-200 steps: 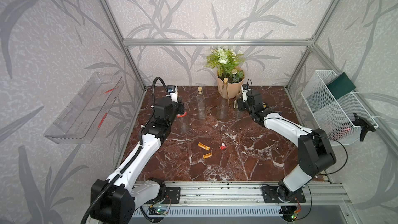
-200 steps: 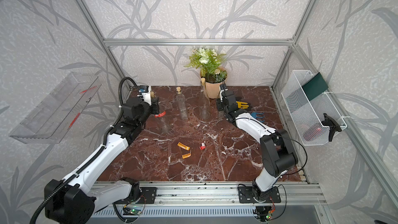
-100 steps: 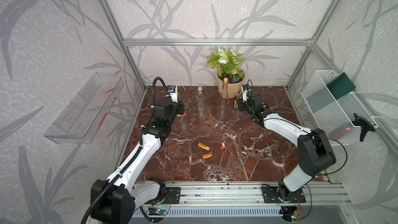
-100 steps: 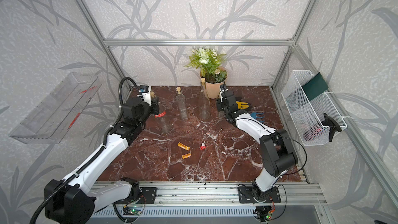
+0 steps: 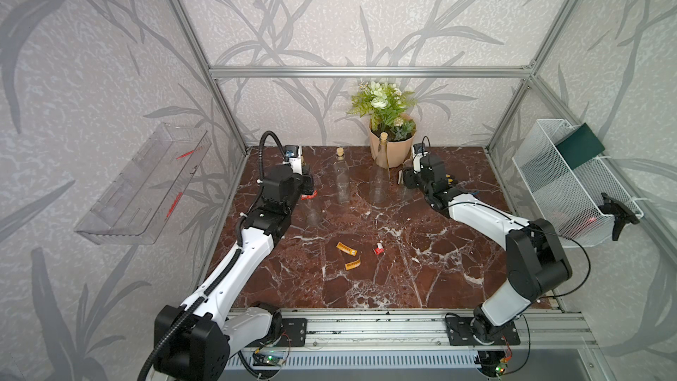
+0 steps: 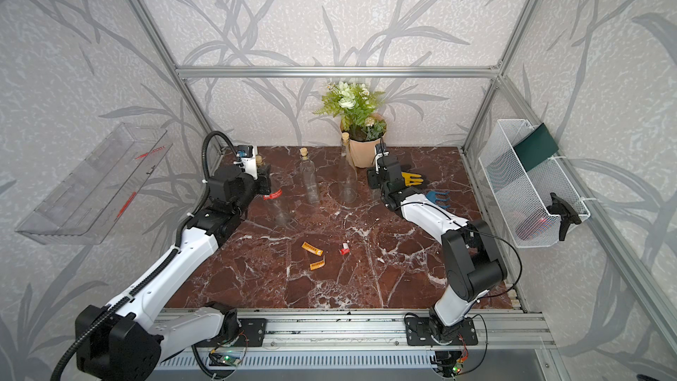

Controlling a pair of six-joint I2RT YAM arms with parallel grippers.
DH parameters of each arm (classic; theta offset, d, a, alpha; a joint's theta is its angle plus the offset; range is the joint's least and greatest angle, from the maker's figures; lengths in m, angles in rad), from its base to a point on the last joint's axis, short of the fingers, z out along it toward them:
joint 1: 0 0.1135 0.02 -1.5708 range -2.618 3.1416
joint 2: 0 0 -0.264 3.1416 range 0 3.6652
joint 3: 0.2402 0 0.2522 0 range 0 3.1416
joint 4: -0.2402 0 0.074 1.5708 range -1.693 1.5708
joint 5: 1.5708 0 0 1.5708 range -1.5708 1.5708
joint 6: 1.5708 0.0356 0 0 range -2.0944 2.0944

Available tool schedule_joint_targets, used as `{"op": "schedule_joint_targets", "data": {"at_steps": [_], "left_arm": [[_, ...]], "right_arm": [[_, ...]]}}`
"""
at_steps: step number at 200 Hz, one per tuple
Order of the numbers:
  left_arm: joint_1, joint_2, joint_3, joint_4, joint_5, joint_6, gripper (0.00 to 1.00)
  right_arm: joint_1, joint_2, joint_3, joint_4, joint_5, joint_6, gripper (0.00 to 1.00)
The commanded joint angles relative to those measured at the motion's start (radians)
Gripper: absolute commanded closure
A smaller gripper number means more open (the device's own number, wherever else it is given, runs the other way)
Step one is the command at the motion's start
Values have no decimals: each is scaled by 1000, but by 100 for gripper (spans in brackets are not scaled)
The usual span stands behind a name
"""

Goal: Remove the label from the bottle
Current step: Place the bottle at the center of the board.

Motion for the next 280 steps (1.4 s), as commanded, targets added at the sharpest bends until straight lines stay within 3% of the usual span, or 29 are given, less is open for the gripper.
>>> {"op": "schedule_joint_targets", "data": {"at_steps": [1,64,115,139,171,217,280], "left_arm": [[-8,-6,18,-41,9,-6,100],[-13,-7,24,-52,10,-12,100],[-25,-44,41,-121,-59,-39,100],[-25,-63,54,-174,-109,-124,100],[-28,-45,115,-284,-89,-164,100],[-35,-69,96,-287,-142,-275,100],[-121,13,203,-419,-461,-417,100]], "right_arm": [[-3,-40,-11,27,7,8,28],[-1,-112,-59,-17,-15,11,20],[29,-322,-187,-133,-82,-56,17],[89,-415,-276,-135,-75,-73,17],[233,-463,-354,-59,-63,-158,17],[415,-399,-379,119,-152,-316,17],[476,-218,-335,323,-309,-402,17]]}}
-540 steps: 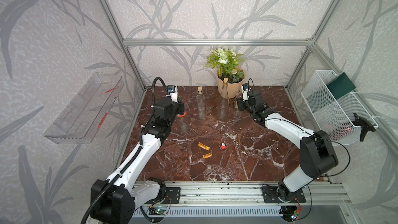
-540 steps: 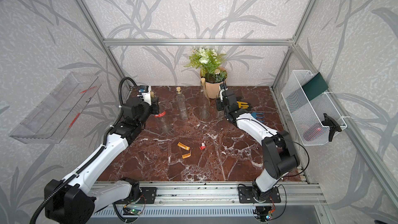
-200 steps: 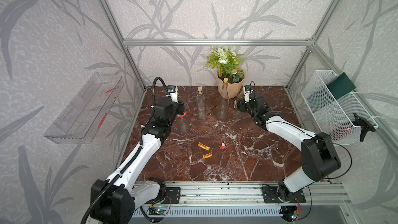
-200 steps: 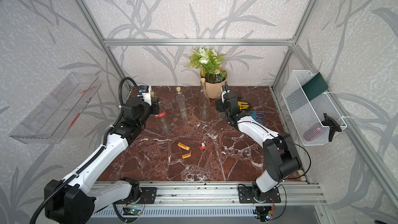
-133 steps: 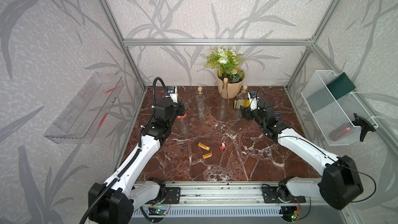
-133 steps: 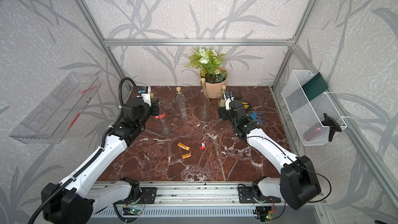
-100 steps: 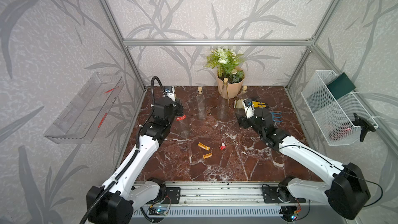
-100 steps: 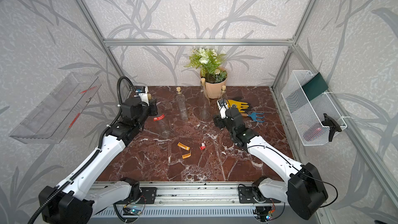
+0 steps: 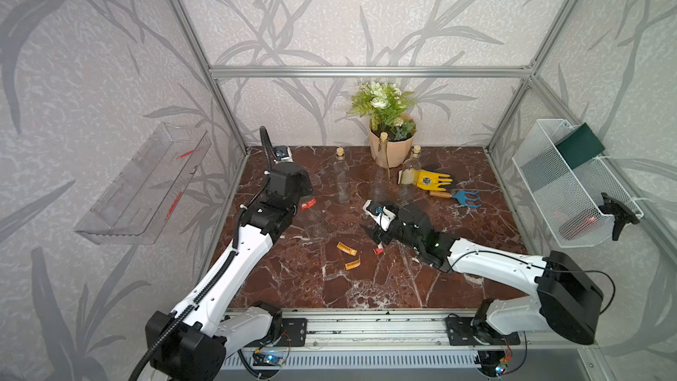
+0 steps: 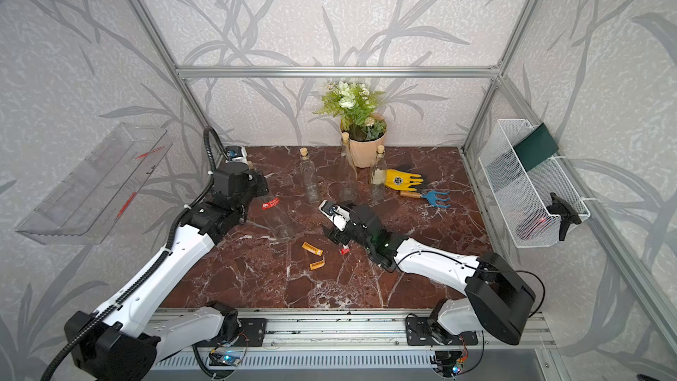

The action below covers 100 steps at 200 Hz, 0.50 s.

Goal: Remove the label from the bottle
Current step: Place the bottle at the center of the board.

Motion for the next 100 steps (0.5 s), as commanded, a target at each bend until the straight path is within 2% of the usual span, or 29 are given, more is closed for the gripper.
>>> {"op": "schedule_joint_targets", "data": {"at_steps": [1,54,100], "left_arm": [[-35,12,46,-48,-180,-105,100],[-128,46,54,-18,-414,-140,100],[-187,62,48,51,-579,-171,100]], "right_arm": [[18,46,30,144,-86,-65,17],[33,132,7,299,-151,-108,17],[33,161,9,323,-157,-93,17]]}}
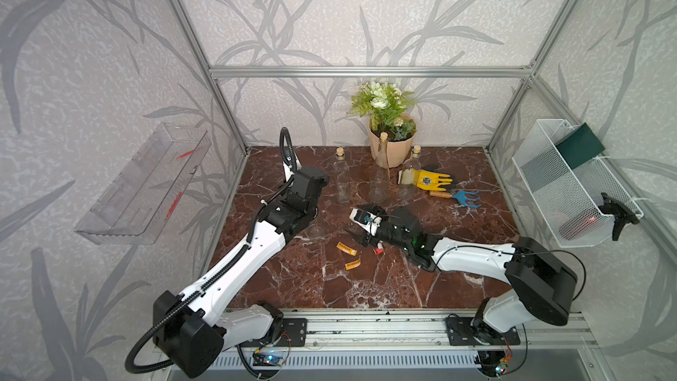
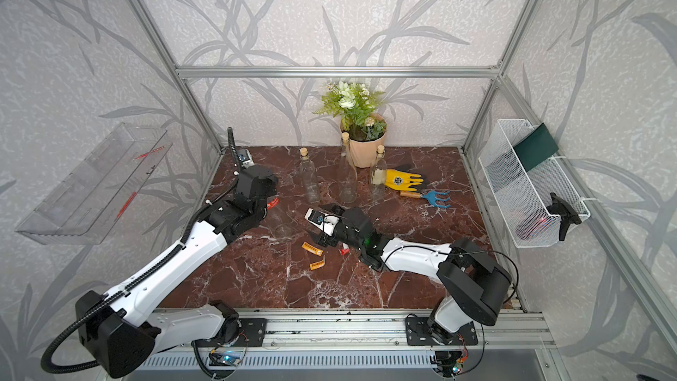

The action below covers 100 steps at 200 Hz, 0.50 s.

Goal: Remove the label from the bottle
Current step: Place the bottle at the center of the board.

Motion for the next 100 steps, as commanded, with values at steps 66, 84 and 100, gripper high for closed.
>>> {"op": "schedule_joint_targets", "data": {"at_steps": [66,84,100], "left_arm": [[-77,55,46,110,-392,-150,100],[-82,87,88,42,-445,-209,100],[-91,116,109,22,-489,-225,100]], "right_arm": [[5,21,-8,69,-16,23,17],[5,21,-15,73,-13,27,17],[4,21,-22,76,-12,30,17]]}}
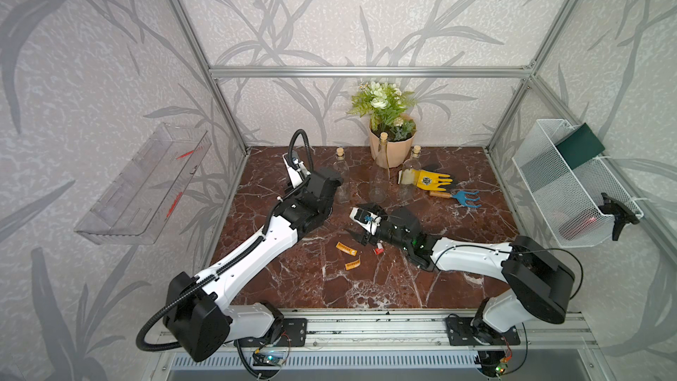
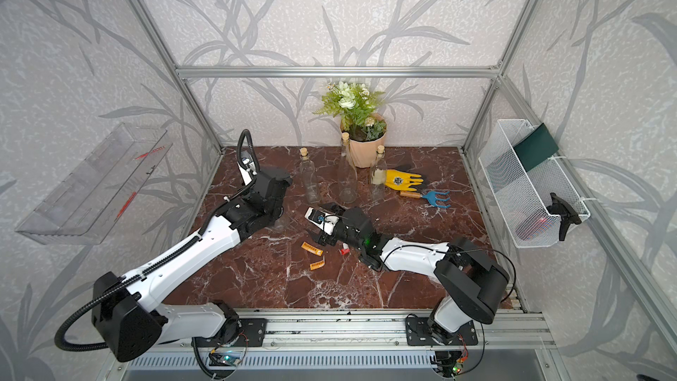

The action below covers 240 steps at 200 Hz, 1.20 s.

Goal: Remove the label from the bottle
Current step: Place the bottle at the center of the board.

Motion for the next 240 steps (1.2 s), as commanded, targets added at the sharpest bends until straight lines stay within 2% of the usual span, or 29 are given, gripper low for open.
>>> {"op": "schedule_joint_targets", "data": {"at_steps": [1,73,150,187,205,240], "left_arm": [[-14,16,80,-10,-179,-104,100],[-50,74,118,-53,-315,-177,100],[-56,121,156,-180,-312,-311,98],[-57,136,153,-199,-304,-332,97],[-57,139,149,-201,-303,-338,93],[-58,146,144,-203,-287,-335,78]], "right_arm": [[5,8,-17,33,-9,18,17],[5,12,-21,22,-10,21,17],[5,13,-11,13,-16,33,17],[6,18,-16,16,-14,32,17],[6,25,-15,23,-16,35,17],[6,30,-9,25,-17,33,17]]}}
